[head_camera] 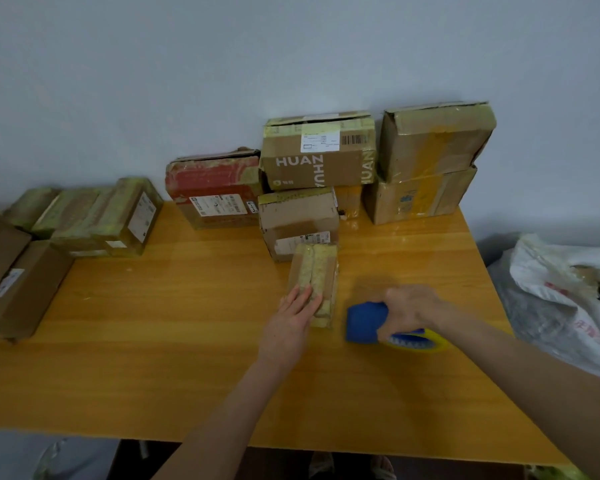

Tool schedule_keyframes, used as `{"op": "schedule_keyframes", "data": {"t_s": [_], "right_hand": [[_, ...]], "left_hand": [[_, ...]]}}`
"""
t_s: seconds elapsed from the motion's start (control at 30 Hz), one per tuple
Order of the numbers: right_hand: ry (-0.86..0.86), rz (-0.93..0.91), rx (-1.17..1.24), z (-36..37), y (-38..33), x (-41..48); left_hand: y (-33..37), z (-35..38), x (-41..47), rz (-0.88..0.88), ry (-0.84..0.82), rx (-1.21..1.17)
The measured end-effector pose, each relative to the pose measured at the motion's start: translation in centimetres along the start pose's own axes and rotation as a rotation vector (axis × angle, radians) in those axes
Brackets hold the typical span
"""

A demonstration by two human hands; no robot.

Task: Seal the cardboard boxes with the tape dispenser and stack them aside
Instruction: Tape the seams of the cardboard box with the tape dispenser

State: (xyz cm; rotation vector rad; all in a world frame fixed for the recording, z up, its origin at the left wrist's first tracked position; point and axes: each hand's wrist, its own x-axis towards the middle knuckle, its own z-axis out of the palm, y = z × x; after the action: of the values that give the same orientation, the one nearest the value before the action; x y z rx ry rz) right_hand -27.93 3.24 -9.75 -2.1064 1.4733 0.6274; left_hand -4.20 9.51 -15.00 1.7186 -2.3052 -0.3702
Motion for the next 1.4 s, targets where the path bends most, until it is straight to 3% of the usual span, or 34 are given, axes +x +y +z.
{"op": "schedule_keyframes", "data": {"t_s": [0.2,0.33,0.43,0.53,0.63,0.7,0.77,0.83,0.9,0.97,1.07,1.2,1.4], "right_hand": [[0.199,0.068,0.761,-0.8,3.5,-0.4],[0.323,0.205,1.301,2.4,5.2,-0.1],[0.325,0.328,1.701,4.5,5.9,0.5],[0.251,0.353,1.873,5.7,6.2,0.7],[0.229,0.403,1.826,6.3,6.6,0.5],[0.269,0.447,1.638,6.1,6.9,0.2],[0.298,0.443,1.377,5.7,6.9,-0.2],[0.345,0.410,0.961,5.1,6.7,-0.5],[0.481,0.363,0.680,4.3,5.1,-1.1],[0.555,0.216,0.643,3.8,1.6,-1.5],[0.473,0.012,0.591,4.3,-4.7,-1.5],[0.416,0.095,0.618,4.6,-8.5,-0.6],[0.450,0.173,0.659,4.8,-8.7,0.1]], "left_hand": [[0.8,-0.9,0.6,-0.058,0.095,-0.043],[0.3,-1.3,1.8,-0.335,0.076,-0.255],[0.9,-1.1,2.6,-0.451,-0.051,-0.446],[2.6,-0.1,3.0,-0.477,-0.034,-0.521],[3.9,0.4,3.3,-0.483,-0.009,-0.533],[3.8,0.3,3.3,-0.471,-0.017,-0.573],[3.4,-0.1,2.8,-0.454,-0.002,-0.559],[3.3,-0.3,1.9,-0.459,0.077,-0.518],[3.7,-0.2,0.9,-0.461,0.157,-0.485],[4.6,-0.1,0.3,-0.432,0.195,-0.484],[6.3,0.4,0.4,-0.352,0.166,-0.495],[6.8,0.7,1.4,-0.406,0.096,-0.532],[5.5,0.9,1.7,-0.534,0.027,-0.599]]}}
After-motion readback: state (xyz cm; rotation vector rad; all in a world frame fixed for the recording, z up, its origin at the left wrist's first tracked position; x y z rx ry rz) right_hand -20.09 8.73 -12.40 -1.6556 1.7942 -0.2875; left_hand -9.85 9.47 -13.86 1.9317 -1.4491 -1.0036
